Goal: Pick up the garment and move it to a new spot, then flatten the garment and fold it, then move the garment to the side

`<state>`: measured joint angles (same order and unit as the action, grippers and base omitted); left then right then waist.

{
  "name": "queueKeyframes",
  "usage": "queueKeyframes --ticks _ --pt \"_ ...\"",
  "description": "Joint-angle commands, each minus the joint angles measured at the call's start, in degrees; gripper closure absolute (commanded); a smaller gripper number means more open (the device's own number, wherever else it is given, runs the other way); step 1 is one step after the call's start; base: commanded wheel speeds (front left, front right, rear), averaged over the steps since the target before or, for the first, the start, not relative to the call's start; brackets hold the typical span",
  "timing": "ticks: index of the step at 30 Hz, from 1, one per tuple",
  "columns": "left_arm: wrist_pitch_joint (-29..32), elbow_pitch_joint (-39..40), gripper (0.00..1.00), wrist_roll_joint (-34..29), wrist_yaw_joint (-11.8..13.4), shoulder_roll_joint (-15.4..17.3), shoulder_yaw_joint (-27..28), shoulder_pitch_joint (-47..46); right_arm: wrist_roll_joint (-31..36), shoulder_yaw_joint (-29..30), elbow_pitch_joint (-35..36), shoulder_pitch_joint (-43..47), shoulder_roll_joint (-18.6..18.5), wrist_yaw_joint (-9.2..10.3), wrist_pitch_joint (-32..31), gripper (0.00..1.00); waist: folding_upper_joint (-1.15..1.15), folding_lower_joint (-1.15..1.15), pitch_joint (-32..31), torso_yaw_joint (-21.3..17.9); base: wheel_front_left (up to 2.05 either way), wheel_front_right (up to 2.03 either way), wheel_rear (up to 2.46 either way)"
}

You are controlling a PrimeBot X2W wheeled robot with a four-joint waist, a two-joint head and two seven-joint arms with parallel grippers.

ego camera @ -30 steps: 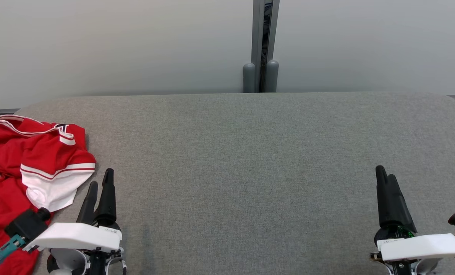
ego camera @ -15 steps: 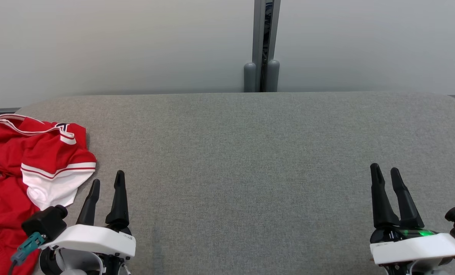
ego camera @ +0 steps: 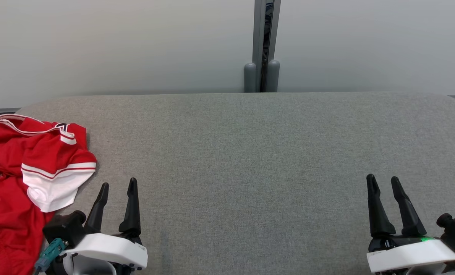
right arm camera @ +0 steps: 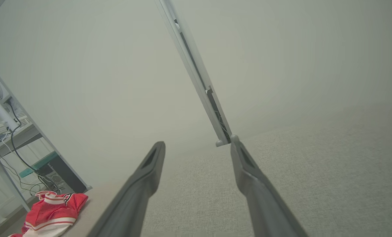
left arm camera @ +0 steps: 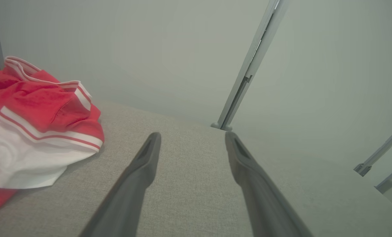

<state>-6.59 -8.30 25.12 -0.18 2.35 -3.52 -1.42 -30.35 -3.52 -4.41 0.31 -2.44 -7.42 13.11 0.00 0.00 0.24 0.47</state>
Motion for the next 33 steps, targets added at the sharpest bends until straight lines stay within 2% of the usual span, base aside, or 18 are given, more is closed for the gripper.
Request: queueKeyframes --ticks 1,18,33 --pt "-0.70 0.15 0.00 -1.75 0.22 0.45 -0.44 -0.02 1.83 0.22 -0.84 -0.51 -0.43 -0.08 0.44 0.00 0.00 0.00 -0.02 -0.01 0.00 0.00 0.00" --pt "-4.30 -3.36 0.00 -8.97 1.15 0.56 -3.61 1.01 11.57 -0.13 -7.60 -2.12 -0.53 -0.10 1.28 0.00 0.00 0.00 -0.77 -0.15 0.00 0.00 0.00" --pt "-6.90 -4.40 0.00 -12.99 2.95 0.65 -5.58 2.04 16.99 -0.13 -10.28 -3.15 -0.61 -0.10 1.79 0.00 0.00 0.00 -1.45 0.02 0.00 0.00 0.00"
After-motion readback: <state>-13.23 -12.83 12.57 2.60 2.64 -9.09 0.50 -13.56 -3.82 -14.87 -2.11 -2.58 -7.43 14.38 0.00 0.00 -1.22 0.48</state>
